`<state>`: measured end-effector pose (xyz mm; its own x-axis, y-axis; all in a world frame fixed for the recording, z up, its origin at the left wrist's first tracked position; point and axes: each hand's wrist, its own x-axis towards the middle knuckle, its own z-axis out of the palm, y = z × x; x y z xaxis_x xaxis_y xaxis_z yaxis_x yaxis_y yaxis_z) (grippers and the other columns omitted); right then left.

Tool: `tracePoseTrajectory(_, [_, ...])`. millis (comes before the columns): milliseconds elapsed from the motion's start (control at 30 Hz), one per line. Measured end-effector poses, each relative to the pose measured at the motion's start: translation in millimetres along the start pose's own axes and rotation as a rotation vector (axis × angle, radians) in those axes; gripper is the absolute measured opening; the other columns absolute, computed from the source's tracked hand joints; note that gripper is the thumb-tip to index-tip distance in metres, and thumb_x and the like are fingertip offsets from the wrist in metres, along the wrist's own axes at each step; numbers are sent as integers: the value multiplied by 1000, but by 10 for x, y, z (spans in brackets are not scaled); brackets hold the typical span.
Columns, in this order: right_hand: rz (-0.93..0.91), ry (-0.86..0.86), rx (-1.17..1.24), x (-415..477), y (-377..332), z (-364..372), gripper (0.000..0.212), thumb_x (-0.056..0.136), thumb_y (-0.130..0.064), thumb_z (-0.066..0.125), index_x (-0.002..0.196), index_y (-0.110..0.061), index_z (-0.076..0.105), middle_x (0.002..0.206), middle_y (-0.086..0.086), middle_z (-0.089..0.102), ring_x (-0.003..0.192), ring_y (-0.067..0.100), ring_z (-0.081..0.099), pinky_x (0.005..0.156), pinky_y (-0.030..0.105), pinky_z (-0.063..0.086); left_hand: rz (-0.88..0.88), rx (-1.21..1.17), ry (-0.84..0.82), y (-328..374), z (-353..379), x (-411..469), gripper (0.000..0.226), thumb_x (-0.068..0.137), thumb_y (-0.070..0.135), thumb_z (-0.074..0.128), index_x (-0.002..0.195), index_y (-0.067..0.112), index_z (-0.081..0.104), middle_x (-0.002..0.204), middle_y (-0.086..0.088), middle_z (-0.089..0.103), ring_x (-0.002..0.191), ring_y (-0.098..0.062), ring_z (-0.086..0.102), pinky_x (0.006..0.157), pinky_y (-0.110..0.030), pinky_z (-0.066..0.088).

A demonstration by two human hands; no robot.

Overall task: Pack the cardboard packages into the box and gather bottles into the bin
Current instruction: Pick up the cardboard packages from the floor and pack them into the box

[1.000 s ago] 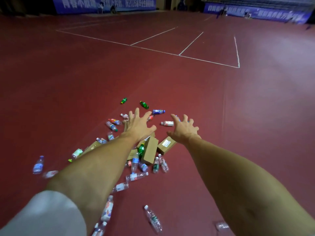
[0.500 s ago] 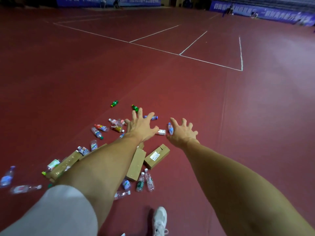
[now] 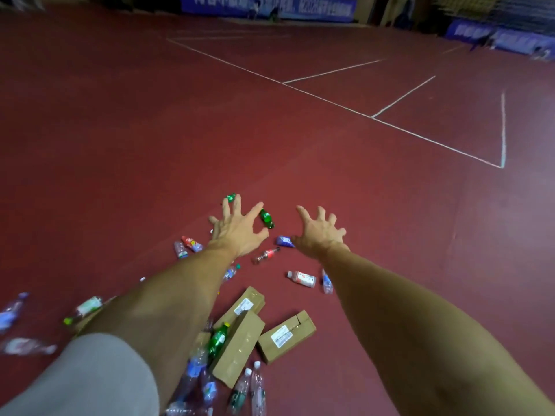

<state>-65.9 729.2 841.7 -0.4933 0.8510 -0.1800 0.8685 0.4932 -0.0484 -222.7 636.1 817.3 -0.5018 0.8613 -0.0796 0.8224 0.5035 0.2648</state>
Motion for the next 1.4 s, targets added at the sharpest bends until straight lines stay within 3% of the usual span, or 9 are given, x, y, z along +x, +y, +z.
tracePoseTrajectory(167, [-125,11,-57,704,-86,-164,79,94,-54,55,156,-41,8,160,11,11,141,40,21,103,61,34,-114,-23,36,-158,-129,466,72,94,58,47,155,45,12,166,-9,-8,151,-38,-8,115,-65,18])
tracePoseTrajectory(367, [-326,16,-149,1641,-183,-189,79,91,-61,54,154,-41,11,162,13,-6,146,43,6,106,64,33,-310,-20,67,-194,-68,947,75,92,60,50,155,47,10,166,-9,-8,151,-37,-7,115,-64,17])
tracePoseTrajectory(567, [-593,-76,-239,2316,-199,14,83,94,-66,44,155,-44,-8,164,9,-19,149,47,-5,109,69,25,-543,-36,40,-72,249,1106,76,92,59,49,155,46,10,166,-9,-9,151,-37,-7,114,-67,15])
tracePoseTrajectory(800, [-814,-142,-278,2493,-246,645,84,91,-64,48,156,-43,-1,165,4,-7,148,45,2,108,68,22,-677,35,149,-40,862,945,66,87,65,46,149,46,33,161,-9,21,148,-34,17,108,-62,30])
tracePoseTrajectory(900, [-879,-168,-265,2552,-295,1204,88,87,-65,54,156,-39,6,164,6,2,147,43,6,111,65,19,-701,64,137,-166,1287,891,74,78,71,34,146,44,39,158,-8,28,144,-34,24,104,-59,37])
tracePoseTrajectory(1033, [-913,-176,-260,2629,-415,2222,89,86,-71,53,154,-38,6,161,10,6,146,42,11,112,66,18,-740,34,91,-503,2177,843,69,87,63,48,150,43,29,163,-5,14,149,-30,12,114,-54,29])
tracePoseTrajectory(1400, [-1003,-379,-306,3131,-324,5657,98,79,-64,69,155,-41,11,163,7,2,148,41,8,111,67,21,-768,1,-63,-1526,5835,879,74,88,67,50,151,52,15,167,-2,-3,152,-32,0,112,-67,21])
